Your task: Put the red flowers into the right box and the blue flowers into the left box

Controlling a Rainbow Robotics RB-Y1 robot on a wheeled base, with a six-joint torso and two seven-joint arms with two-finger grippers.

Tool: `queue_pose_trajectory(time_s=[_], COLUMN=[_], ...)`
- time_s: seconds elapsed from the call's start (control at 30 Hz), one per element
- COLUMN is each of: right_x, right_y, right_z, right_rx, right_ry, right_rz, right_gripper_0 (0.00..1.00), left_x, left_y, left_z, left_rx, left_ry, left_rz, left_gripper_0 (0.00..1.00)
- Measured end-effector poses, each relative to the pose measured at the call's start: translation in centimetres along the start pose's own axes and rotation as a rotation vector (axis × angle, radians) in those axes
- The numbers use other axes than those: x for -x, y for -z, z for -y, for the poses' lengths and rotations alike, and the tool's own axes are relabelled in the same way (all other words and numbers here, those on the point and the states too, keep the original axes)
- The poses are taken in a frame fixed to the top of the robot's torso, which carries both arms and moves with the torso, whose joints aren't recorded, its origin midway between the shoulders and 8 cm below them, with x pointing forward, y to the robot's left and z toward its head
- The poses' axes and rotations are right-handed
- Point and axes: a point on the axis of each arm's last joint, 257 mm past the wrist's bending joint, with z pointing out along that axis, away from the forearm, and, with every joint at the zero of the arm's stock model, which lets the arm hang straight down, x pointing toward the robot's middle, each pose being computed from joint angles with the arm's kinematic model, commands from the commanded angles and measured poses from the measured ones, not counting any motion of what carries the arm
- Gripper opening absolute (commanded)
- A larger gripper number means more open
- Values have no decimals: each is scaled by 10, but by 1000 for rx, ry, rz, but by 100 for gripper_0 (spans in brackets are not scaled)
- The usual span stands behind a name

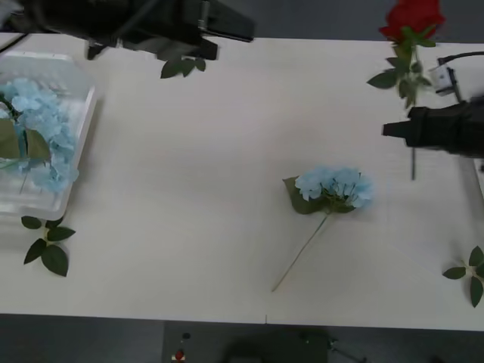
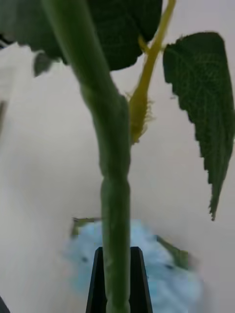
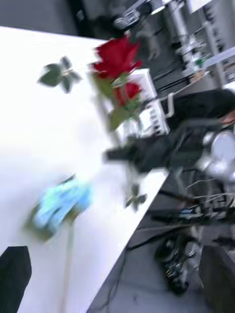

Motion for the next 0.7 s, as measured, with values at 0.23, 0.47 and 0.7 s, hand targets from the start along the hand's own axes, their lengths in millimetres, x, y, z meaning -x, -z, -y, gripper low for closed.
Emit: queue_pose_trajectory(time_s=[0.23, 0.47, 0.7], right_x=[14, 5, -27], right_y=[138, 221, 269], right_z=[164, 250, 303], right_rx=[-465, -749, -928], right_ry=[17, -20, -19], right_rz=[-151, -176, -203], right_gripper_0=[0, 0, 0], left_x=[-91, -136, -148], left_y=[40, 2, -20], left_z=[-87, -90, -63], left_rx=[65, 54, 8], left_ry=[-355, -353, -501], left_rz=[-49, 129, 108], left_gripper_0=[100, 100, 100])
